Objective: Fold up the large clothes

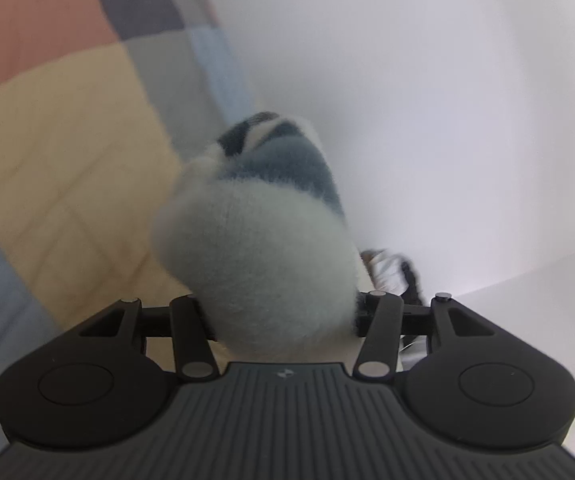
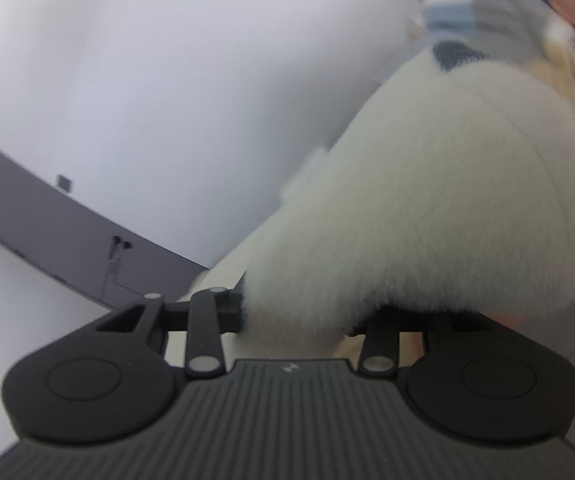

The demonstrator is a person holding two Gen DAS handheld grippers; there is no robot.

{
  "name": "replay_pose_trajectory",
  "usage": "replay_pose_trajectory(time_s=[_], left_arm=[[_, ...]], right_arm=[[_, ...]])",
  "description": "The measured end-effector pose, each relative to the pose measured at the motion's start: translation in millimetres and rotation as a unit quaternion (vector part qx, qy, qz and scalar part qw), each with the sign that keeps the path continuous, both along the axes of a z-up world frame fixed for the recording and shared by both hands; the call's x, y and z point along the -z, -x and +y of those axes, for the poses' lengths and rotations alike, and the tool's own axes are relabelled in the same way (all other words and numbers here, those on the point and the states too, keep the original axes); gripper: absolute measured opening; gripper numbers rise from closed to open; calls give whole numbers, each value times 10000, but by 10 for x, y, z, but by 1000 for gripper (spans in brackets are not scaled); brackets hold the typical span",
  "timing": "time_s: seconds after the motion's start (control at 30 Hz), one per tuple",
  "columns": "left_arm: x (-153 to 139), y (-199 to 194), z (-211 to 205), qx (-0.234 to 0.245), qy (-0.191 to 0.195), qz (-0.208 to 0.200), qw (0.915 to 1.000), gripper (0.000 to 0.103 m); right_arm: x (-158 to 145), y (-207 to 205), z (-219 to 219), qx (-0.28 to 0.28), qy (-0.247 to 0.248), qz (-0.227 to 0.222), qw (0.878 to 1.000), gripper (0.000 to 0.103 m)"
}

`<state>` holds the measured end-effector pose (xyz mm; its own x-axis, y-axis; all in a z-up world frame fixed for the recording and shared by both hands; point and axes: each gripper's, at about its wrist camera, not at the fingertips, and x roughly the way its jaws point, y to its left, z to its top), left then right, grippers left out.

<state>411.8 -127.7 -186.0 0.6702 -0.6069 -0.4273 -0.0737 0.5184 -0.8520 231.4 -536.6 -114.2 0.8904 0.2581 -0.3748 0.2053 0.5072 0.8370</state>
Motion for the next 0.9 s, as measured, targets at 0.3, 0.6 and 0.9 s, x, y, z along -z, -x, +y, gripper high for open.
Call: replay_pose_trajectory(time_s=[0.3, 0.6, 0.9], left_arm=[[808, -32, 17, 200, -409, 212, 9987, 56], [1118, 174, 172, 364, -242, 11, 9990, 58], [1004, 657, 287, 190, -585, 47, 9981, 64]], right_arm=[[884, 172, 49, -59, -284, 334, 9990, 44], [1095, 364, 147, -166, 61, 38, 9998, 46], [1122, 413, 149, -46, -187, 253, 9995, 53]])
